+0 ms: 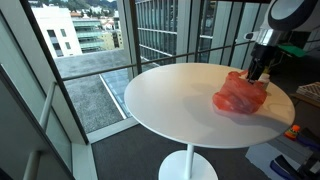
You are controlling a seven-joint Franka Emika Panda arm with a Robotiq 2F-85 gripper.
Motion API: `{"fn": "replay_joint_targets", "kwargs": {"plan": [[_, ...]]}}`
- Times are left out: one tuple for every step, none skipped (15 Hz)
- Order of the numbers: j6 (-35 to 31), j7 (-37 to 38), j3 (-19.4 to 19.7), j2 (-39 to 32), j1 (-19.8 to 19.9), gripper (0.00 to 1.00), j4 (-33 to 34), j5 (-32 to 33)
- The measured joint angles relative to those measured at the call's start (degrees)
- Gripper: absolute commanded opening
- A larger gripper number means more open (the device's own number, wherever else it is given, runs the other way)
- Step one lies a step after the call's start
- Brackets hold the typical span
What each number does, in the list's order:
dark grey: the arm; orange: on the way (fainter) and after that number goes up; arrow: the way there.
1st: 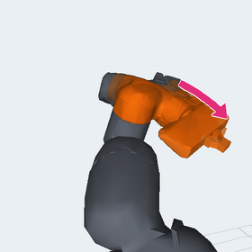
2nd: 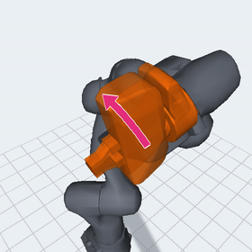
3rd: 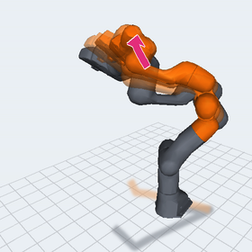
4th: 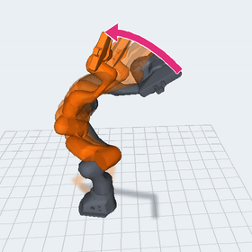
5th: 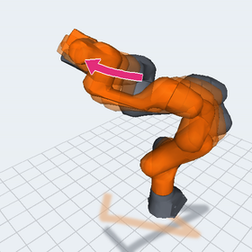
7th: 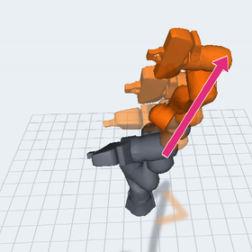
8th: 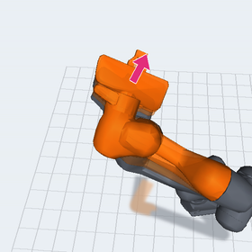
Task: Take a bottle out of the carrier bag
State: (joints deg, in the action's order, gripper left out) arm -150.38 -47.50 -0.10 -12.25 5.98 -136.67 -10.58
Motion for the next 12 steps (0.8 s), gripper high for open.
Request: {"fn": "replay_joint_targets", "kwargs": {"plan": [[-0.3,0.0,-0.1,-0.1,0.0,0.16,0.0,0.0],[-0.8,0.0,-0.2,-0.1,0.0,0.11,0.0,0.0],[-1.3,0.0,-0.3,-0.1,0.1,0.1,0.1,0.0],[-1.6,0.0,-0.3,-0.1,0.1,0.1,0.2,0.0],[-1.8,0.0,-0.4,0.0,0.1,0.1,0.2,0.0],[-1.9,0.0,-0.4,0.1,0.1,0.1,0.2,0.0],[-1.9,0.1,-0.4,0.4,0.2,0.1,0.3,0.0],[-1.9,0.2,-0.4,0.8,0.4,0.1,0.4,0.0],[-1.9,0.3,-0.4,1.4,0.6,0.1,0.5,0.0],[-1.7,0.4,-0.4,2.1,0.9,0.1,0.6,0.0],[-1.4,0.6,-0.4,2.9,1.2,0.1,0.9,-0.1],[-0.8,1.0,-0.3,3.8,1.5,0.1,1.2,-0.4]]}}
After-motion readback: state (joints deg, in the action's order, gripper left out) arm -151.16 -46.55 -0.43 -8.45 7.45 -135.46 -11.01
